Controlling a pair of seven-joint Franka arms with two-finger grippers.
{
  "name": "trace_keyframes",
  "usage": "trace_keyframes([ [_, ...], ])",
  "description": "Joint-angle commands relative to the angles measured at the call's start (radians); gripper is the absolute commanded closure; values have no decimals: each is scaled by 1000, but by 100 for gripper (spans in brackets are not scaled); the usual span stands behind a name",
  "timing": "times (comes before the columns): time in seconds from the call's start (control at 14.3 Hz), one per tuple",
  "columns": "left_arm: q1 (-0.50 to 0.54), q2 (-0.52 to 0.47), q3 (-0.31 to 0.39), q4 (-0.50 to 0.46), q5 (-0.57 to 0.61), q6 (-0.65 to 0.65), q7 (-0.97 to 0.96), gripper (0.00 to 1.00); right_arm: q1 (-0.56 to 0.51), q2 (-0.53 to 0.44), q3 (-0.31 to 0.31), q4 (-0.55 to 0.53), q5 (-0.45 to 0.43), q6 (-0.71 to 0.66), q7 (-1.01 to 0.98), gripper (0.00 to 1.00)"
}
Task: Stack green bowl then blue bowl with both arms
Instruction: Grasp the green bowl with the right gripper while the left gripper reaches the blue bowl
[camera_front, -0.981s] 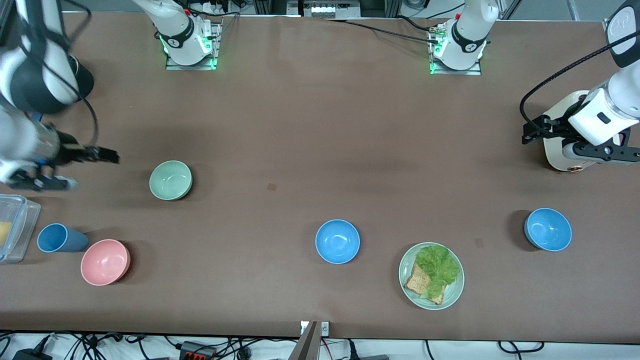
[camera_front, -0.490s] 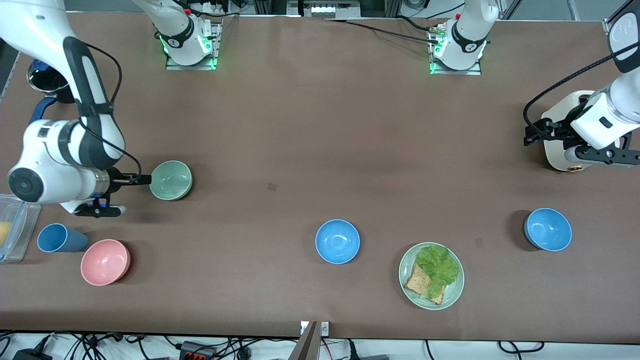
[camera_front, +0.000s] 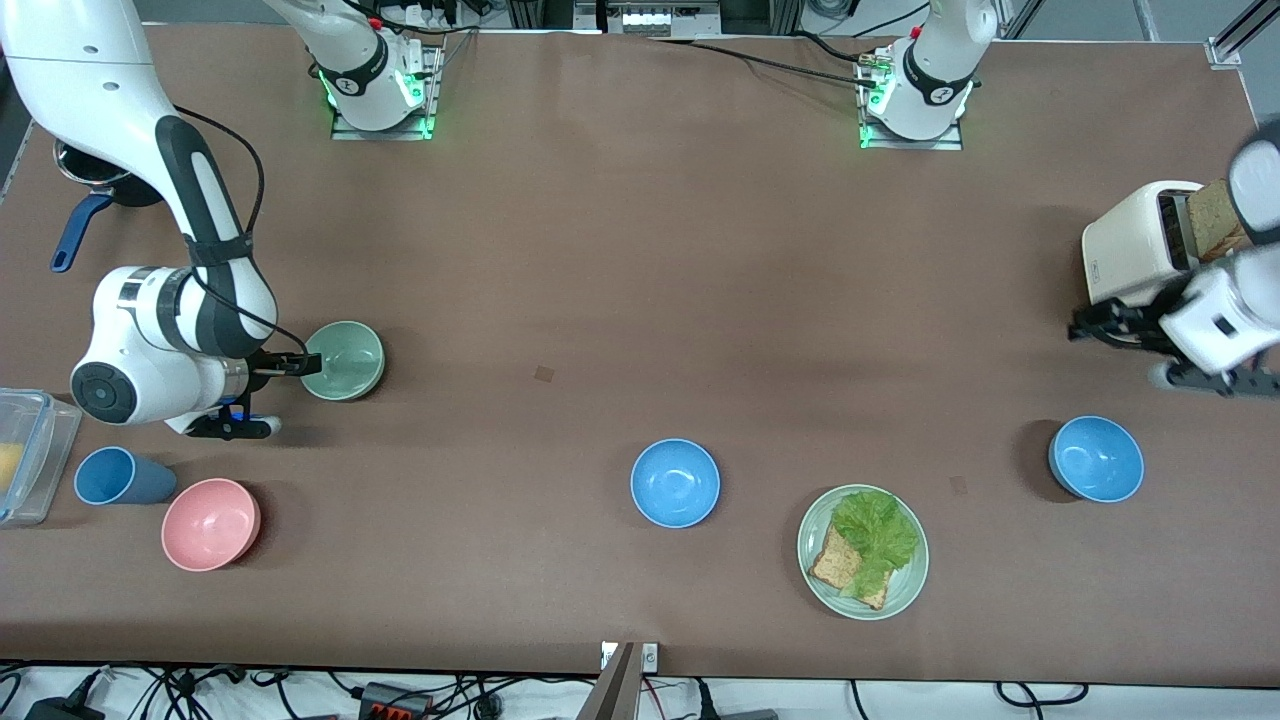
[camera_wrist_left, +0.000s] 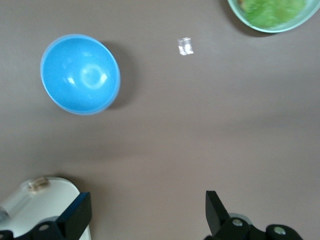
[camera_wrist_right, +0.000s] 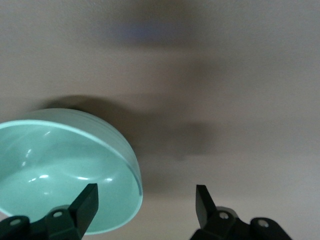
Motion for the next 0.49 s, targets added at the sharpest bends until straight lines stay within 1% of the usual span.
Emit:
trace_keyframes([
  [0.0,93,251,-10,242,-32,-18,172,0,-9,30,14,9,2,18,-2,40],
  [0.07,113,322,-10,300,-34,13,249,0,-9,30,15,11,3,19,-1,54],
  [0.14,127,371,-10,327,-38,48,309,0,-8,30,15,11,6,19,-1,69],
  [0.21,138,396,-9,332,-57,94,340,0,-8,30,24,11,8,18,1,87],
  [0.28,146,412,-9,330,-60,144,357,0,-9,30,29,12,8,15,1,100],
  [0.42,146,453,-7,332,-57,220,394,0,-6,21,44,25,9,5,4,100],
])
